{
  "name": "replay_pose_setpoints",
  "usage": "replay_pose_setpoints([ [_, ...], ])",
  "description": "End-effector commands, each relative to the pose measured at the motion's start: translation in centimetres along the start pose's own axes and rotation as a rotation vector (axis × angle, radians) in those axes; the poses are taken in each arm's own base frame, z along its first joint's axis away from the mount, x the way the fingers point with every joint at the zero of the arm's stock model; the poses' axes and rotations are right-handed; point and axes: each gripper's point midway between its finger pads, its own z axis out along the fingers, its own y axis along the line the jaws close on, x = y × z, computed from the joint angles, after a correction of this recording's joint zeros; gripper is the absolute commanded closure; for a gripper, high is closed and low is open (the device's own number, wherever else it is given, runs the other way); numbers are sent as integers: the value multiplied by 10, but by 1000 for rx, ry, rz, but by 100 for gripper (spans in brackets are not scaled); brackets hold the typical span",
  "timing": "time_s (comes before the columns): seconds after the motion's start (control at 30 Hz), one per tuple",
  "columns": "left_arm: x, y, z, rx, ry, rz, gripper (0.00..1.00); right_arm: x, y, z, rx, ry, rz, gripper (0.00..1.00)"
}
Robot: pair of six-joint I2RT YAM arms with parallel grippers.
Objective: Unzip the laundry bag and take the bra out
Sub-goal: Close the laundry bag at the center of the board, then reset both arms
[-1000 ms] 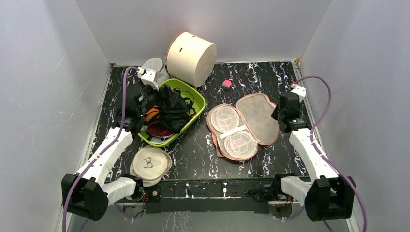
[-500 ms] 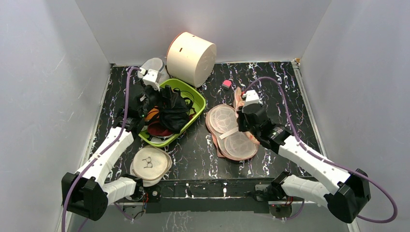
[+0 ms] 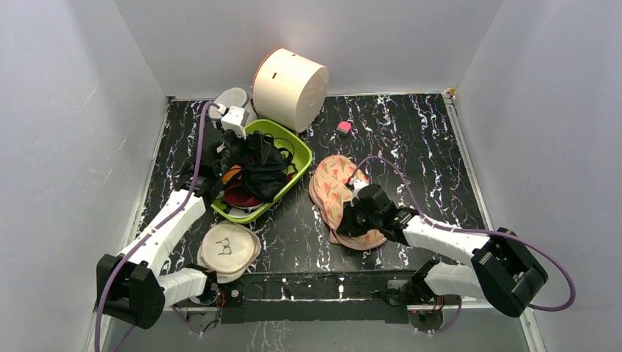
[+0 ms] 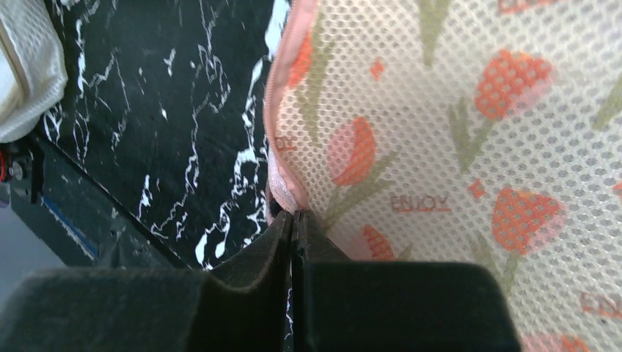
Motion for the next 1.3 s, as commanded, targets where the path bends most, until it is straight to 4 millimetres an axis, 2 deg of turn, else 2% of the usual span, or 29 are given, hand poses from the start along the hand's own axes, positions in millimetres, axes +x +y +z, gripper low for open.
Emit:
replay_pose_setpoints([
  [0.0,-1,0,1,-4,-7,18,21,-11,23,5,-121,-74,87,100],
  [0.1,1,0,1,-2,-2,20,21,-15,21,4,-101,-90,86,98],
  [0.2,1,0,2,-2,-1,21,21,-28,13,-2,-28,-115,66,86],
  [0.27,2,0,2,-3,1,22,21,-40,7,-11,36,-149,54,75],
  [0.5,5,-5,3,11,11,29,21,-99,-7,-47,203,-329,-7,22],
  [0.63,7,-7,5,13,24,21,19,-124,-26,-61,296,-343,-14,4],
  [0.73,8,-8,5,17,28,9,17,-142,-47,-80,328,-388,21,2],
  [0.87,11,-2,4,-29,37,25,4,-168,-69,-125,397,-483,53,2],
  [0.97,-3,7,-5,-87,-6,28,2,-198,-62,-176,478,-589,8,2],
  [1.07,-40,13,-28,-163,-41,-32,2,-221,-41,-236,520,-705,5,2],
  [1.13,-73,7,-49,-161,-78,-67,2,-233,-16,-273,472,-781,-42,2],
  [1.27,-137,-5,-97,-143,-238,-161,2,-244,29,-337,373,-927,-131,2],
])
